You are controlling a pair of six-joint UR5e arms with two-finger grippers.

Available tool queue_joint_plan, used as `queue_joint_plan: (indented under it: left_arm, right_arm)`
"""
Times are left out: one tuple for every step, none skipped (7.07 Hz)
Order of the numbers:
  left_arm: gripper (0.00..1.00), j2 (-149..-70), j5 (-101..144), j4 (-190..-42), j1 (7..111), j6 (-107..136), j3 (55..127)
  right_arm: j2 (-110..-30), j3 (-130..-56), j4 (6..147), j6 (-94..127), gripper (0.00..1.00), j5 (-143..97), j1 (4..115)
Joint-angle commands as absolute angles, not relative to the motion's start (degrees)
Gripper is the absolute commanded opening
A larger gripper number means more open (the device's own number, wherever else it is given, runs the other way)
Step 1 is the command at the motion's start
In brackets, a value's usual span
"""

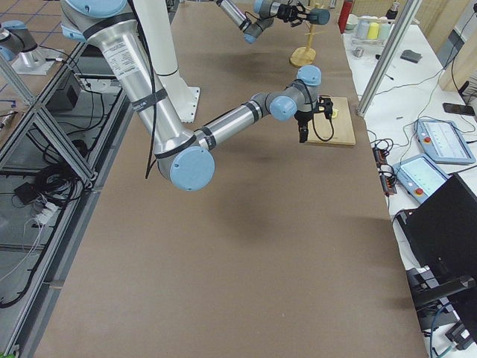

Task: Hang cup on storage rack
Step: 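Hook the mug handle onto a rack peg with the left gripper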

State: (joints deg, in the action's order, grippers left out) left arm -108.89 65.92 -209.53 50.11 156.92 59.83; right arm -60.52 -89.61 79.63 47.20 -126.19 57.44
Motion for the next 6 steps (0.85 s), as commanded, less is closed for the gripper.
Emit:
queue_joint_plan:
  left_arm:
    - [0.0,-108.5,65.7,-209.5,49.9,157.1,59.5]
    - [0.12,-108.5,65.7,-209.5,49.8,157.1,59.5]
    - [0.45,-108.5,65.8,-209.5,49.8,157.1,59.4]
    - [0.98,-108.6,65.8,-209.4,49.8,157.1,59.4]
    - [0.98,-108.6,65.8,-209.4,49.7,157.1,59.5]
    - [0.98,-108.5,65.8,-209.3,49.7,157.1,59.5]
  right_arm:
    - [-60.6,-89.6,79.6,47.2,1.0,-126.2,57.4]
    - [-60.6,-89.6,79.7,47.2,1.0,-126.2,57.3]
    - [-60.6,-89.7,79.7,47.2,1.0,-126.2,57.3]
    - [-60.6,-89.8,79.7,47.2,1.0,-126.2,57.3]
    - [-60.6,-90.0,79.7,47.2,1.0,-126.2,57.2]
    - [-60.7,-90.1,79.7,47.3,1.0,-126.2,57.1]
